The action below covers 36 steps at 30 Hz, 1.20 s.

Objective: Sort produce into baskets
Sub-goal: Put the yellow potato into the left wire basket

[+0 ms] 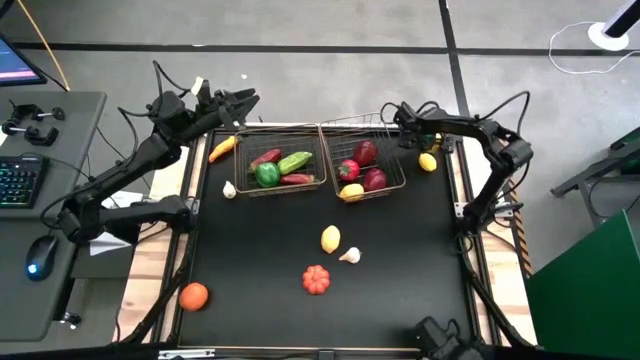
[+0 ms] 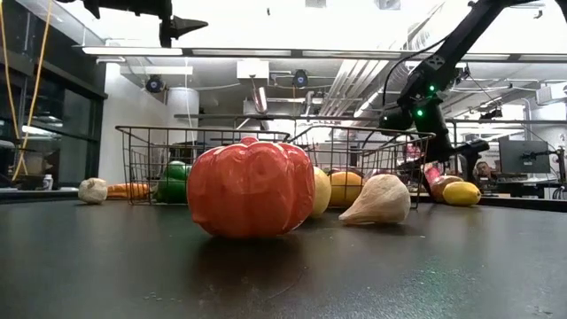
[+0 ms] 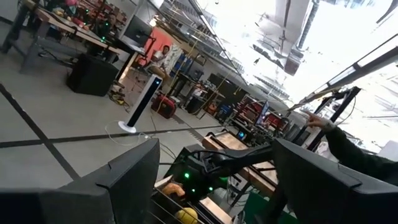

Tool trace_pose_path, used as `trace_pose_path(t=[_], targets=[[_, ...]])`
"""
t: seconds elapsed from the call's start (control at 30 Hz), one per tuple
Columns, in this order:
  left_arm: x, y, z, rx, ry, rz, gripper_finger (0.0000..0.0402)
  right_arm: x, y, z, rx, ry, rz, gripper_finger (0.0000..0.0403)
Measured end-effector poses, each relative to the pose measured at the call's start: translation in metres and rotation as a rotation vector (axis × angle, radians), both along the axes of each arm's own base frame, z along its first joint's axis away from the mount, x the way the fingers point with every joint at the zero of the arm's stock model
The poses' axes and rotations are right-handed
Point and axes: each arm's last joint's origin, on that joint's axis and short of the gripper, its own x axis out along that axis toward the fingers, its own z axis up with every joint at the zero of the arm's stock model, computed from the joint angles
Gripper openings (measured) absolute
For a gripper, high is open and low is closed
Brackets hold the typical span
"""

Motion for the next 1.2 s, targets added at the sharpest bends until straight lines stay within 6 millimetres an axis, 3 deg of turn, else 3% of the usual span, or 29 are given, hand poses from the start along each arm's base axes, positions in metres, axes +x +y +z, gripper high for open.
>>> trace_pose_path(t=[0.17,0.47,0.6,0.9,1.03,1.2], targets=[[0.000,0.000,0.000,-0.013,-0.008,0.000,0.0298,-0.011,-0.009,-0.002,0.005,-0.023,-0.037,0.0365],[0.000,0.000,0.000,-0.049,-0.027,-0.006,0.0298,-0.008,-0.021,0.003,-0.110,-0.090,-0.100,0.0365],[0.000,0.000,0.000,-0.070,-0.039,-0.010,0.0298,-0.004,-0.025,0.002,-0.132,-0.198,-0.140,0.0365],[0.000,0.000,0.000,-0.070,-0.038,-0.013,0.0298,0.006,-0.012,0.001,0.009,-0.231,-0.002,0.0365],[0.000,0.000,0.000,-0.070,-0.038,-0.013,0.0298,0.013,-0.003,0.015,-0.021,-0.234,0.065,0.0365],[0.000,0.000,0.000,-0.070,-0.036,-0.011,0.0298,0.006,-0.005,0.037,0.013,-0.297,0.110,0.0365]])
